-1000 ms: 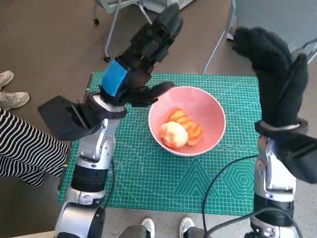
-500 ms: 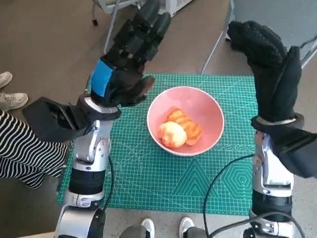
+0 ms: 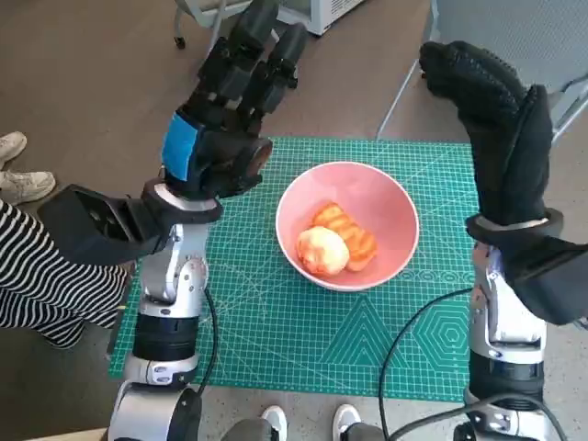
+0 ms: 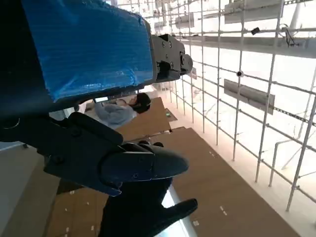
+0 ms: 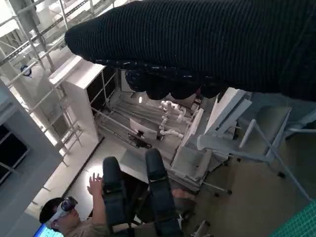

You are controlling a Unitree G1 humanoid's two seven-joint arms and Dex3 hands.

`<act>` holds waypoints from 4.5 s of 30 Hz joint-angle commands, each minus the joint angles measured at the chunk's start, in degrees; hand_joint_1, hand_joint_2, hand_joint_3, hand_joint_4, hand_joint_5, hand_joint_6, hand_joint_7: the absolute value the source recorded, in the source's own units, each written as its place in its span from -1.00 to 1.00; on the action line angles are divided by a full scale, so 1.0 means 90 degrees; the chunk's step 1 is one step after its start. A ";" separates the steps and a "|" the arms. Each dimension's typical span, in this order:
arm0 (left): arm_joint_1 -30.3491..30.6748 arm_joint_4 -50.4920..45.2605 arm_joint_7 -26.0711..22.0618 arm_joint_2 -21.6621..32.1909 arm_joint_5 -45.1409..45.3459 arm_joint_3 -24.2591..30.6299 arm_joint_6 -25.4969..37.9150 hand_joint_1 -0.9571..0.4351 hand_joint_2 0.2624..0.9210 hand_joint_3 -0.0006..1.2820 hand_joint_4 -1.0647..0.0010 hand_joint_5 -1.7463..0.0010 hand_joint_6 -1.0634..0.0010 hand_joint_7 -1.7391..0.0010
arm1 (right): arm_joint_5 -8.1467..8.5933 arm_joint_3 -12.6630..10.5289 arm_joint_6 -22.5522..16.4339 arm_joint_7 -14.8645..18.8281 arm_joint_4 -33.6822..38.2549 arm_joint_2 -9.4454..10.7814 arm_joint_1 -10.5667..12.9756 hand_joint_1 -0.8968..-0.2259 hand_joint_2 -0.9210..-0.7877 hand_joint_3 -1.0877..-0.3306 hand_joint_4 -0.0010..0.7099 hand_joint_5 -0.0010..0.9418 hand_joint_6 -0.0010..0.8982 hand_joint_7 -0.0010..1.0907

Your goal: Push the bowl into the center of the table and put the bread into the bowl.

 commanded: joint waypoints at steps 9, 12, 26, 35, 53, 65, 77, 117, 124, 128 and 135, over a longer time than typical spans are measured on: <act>0.0153 0.0028 -0.0070 0.0070 0.0171 0.0009 -0.0202 -0.67 1.00 -0.43 0.64 0.99 1.00 0.42 | 0.0010 0.0056 0.0021 0.0040 0.0114 0.0017 0.0069 -0.51 -1.00 -0.05 -0.36 -1.00 -0.80 -0.05; 0.0199 -0.0037 -0.0065 0.0092 0.0253 -0.0034 -0.0230 -0.67 1.00 -0.41 0.64 0.99 1.00 0.42 | 0.0003 0.0070 0.0013 0.0029 0.0107 0.0034 0.0095 -0.49 -1.00 -0.06 -0.38 -1.00 -0.81 -0.05; 0.0448 -0.0391 -0.0014 0.0216 0.0538 -0.0123 -0.0310 -0.63 1.00 -0.36 0.70 1.00 1.00 0.49 | 0.0007 0.0109 -0.0025 0.0043 0.0103 0.0087 0.0195 -0.51 -1.00 -0.07 -0.43 -1.00 -0.85 -0.04; 0.0604 -0.0541 0.0085 0.0232 0.0617 -0.0163 -0.0320 -0.58 1.00 -0.42 0.70 1.00 1.00 0.45 | -0.0004 0.0080 -0.0079 0.0023 0.0176 0.0090 0.0236 -0.49 -1.00 -0.07 -0.43 -0.99 -0.87 -0.03; 0.0889 -0.1058 0.0468 0.0260 0.0750 -0.0319 0.0009 -0.49 1.00 -0.54 0.71 1.00 1.00 0.34 | 0.0018 0.0071 0.0052 0.0018 0.0031 0.0103 0.0315 -0.48 -1.00 -0.09 -0.38 -0.98 -0.83 -0.01; 0.0965 -0.1209 0.0607 0.0296 0.0823 -0.0378 0.0118 -0.45 1.00 -0.59 0.71 1.00 1.00 0.30 | -0.0055 0.0106 0.0106 -0.0003 -0.0127 0.0102 0.0426 -0.48 -1.00 -0.10 -0.38 -0.99 -0.84 -0.01; 0.0985 -0.1284 0.0640 0.0320 0.0837 -0.0374 0.0227 -0.41 1.00 -0.60 0.70 0.99 1.00 0.28 | -0.0062 0.0111 0.0095 -0.0029 -0.0134 0.0141 0.0488 -0.50 -1.00 -0.10 -0.39 -0.99 -0.85 0.00; 0.1009 -0.1353 0.0796 0.0403 0.1108 -0.0377 0.0302 0.13 0.80 -0.21 0.65 0.90 1.00 0.15 | 0.0005 0.0144 0.0055 0.0020 0.0103 0.0239 0.0408 -0.48 -1.00 -0.05 -0.40 -1.00 -0.83 0.06; 0.0990 -0.1346 0.0813 0.0408 0.1123 -0.0378 0.0302 0.13 0.78 -0.20 0.66 0.89 1.00 0.16 | 0.0013 0.0139 0.0015 0.0016 0.0148 0.0249 0.0393 -0.49 -1.00 -0.05 -0.40 -0.99 -0.83 0.07; 0.0981 -0.1349 0.0821 0.0404 0.1141 -0.0390 0.0287 0.14 0.77 -0.19 0.66 0.89 1.00 0.15 | 0.0034 0.0126 -0.0018 0.0032 0.0170 0.0247 0.0398 -0.49 -1.00 -0.05 -0.39 -0.99 -0.84 0.07; 0.0940 -0.1290 0.0810 0.0405 0.1149 -0.0392 0.0256 0.14 0.76 -0.18 0.67 0.88 1.00 0.15 | 0.0093 0.0102 -0.0085 0.0071 0.0253 0.0245 0.0373 -0.46 -1.00 -0.04 -0.39 -0.99 -0.84 0.08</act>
